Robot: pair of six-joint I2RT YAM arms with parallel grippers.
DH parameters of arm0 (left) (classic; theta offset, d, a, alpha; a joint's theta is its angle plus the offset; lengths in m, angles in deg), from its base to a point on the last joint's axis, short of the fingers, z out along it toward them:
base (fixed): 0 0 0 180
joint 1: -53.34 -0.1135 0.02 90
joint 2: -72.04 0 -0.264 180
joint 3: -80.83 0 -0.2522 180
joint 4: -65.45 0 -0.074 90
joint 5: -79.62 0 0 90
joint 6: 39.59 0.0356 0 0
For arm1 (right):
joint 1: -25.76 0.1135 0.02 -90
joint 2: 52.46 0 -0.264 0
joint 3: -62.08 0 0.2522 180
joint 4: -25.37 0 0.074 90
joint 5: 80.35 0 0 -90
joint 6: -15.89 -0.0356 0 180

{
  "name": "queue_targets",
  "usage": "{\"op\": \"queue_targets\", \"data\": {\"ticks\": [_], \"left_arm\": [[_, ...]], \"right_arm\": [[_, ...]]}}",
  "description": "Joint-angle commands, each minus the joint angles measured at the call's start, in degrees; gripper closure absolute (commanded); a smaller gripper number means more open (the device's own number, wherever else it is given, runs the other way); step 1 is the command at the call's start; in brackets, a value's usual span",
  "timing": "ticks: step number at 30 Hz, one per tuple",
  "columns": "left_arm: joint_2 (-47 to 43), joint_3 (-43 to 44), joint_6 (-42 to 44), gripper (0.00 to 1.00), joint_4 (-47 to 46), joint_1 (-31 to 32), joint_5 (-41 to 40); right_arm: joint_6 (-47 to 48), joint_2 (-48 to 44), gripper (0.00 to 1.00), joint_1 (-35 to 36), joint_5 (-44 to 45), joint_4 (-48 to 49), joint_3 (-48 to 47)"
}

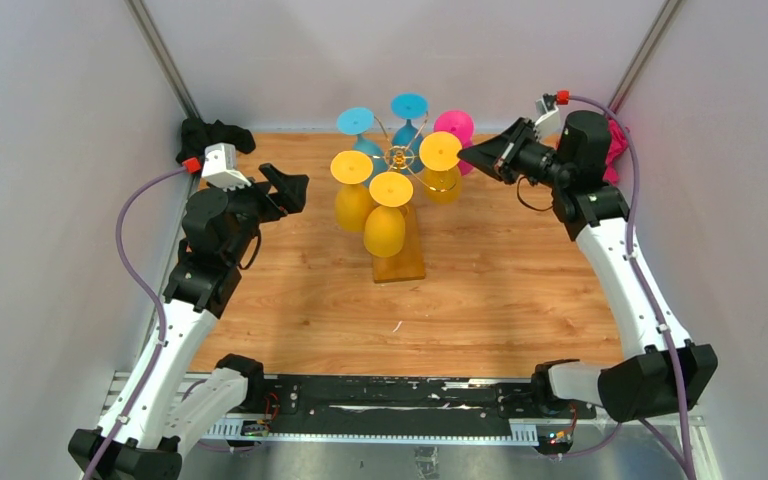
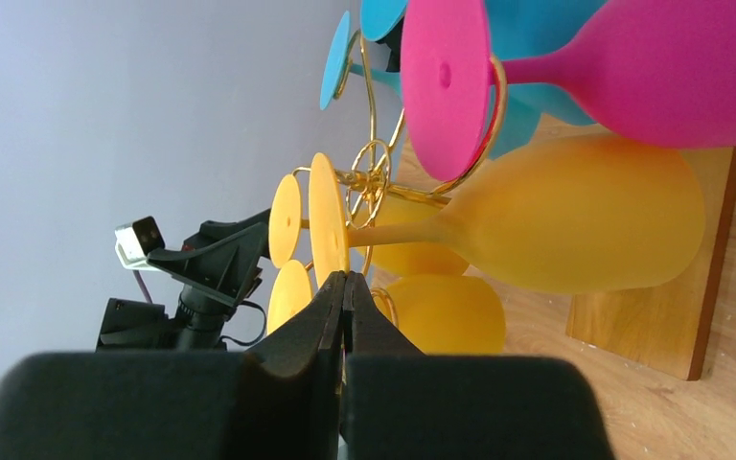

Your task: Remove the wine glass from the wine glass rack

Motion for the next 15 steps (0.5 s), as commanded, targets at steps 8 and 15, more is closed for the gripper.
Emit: {"op": "queue_targets", "data": {"ticks": [8,15], "left_arm": [[-0.5,-0.6,0.3,0.02,0.2,-0.2,0.4],[-0.2,-0.7,-0.4,0.02,0.0,-0.2,1.2]], "right_arm": [[1.2,-5.4,1.00,-3.5,-0.5,-0.3,2.7],[0.4,-9.8,1.00,-4.9,-1.7,-2.4,6.1]]}}
